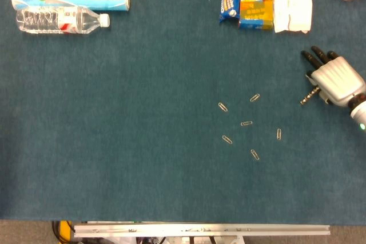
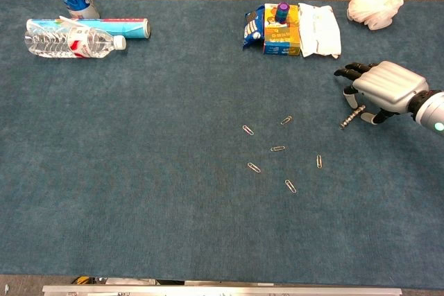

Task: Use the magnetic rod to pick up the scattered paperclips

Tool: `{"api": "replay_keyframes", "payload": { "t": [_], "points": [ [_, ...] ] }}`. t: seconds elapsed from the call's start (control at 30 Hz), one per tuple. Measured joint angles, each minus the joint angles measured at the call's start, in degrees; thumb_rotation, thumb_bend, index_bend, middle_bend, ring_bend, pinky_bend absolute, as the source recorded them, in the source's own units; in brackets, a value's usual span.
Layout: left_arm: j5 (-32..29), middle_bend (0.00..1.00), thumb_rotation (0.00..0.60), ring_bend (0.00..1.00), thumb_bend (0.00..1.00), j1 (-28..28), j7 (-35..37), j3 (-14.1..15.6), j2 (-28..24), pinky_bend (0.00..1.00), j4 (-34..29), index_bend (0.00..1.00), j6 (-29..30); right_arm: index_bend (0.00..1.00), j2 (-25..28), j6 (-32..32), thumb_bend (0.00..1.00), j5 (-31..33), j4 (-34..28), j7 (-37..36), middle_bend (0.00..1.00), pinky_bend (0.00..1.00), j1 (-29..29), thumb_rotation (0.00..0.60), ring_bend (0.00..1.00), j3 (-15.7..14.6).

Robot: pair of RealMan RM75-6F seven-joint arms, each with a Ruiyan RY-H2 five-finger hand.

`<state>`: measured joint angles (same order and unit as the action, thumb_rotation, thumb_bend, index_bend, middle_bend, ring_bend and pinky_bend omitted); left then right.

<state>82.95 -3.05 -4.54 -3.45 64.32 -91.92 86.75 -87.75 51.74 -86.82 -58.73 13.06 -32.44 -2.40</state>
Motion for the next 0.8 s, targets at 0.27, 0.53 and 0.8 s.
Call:
{"api": "replay_keyframes", "payload": {
  "t": [0.27,0.53,0.8],
  "points": [
    [0.0,0.44,0.6,0.26,0.01,0.0,0.0,0.0,0.0,0.45,0.0,0.43,0.0,0.55,0.0,-0.3,0.29,0.3,0.0,-0.1,0.11,0.25,-0.1,0.6,0.0,0.0],
    [0.0,0.44,0.6,0.26,0.01,0.0,0.0,0.0,0.0,0.45,0.1,0.43,-0.1,0.57,0.4,-0.3,0.31,0.5,-0.6,-0.2,0.12,0.25,-0.1,0.6,0.0,0.0],
    [0.0,0.44,0.6,0.26,0.01,0.0,0.2,-0.1,0.0,0.45,0.0,0.43,0.0,0.58,1.5,0.2,0.32,0.3,-2.4,-0.2,0.12,0.25,0.0,0.6,0.0,0.0]
  ]
}}
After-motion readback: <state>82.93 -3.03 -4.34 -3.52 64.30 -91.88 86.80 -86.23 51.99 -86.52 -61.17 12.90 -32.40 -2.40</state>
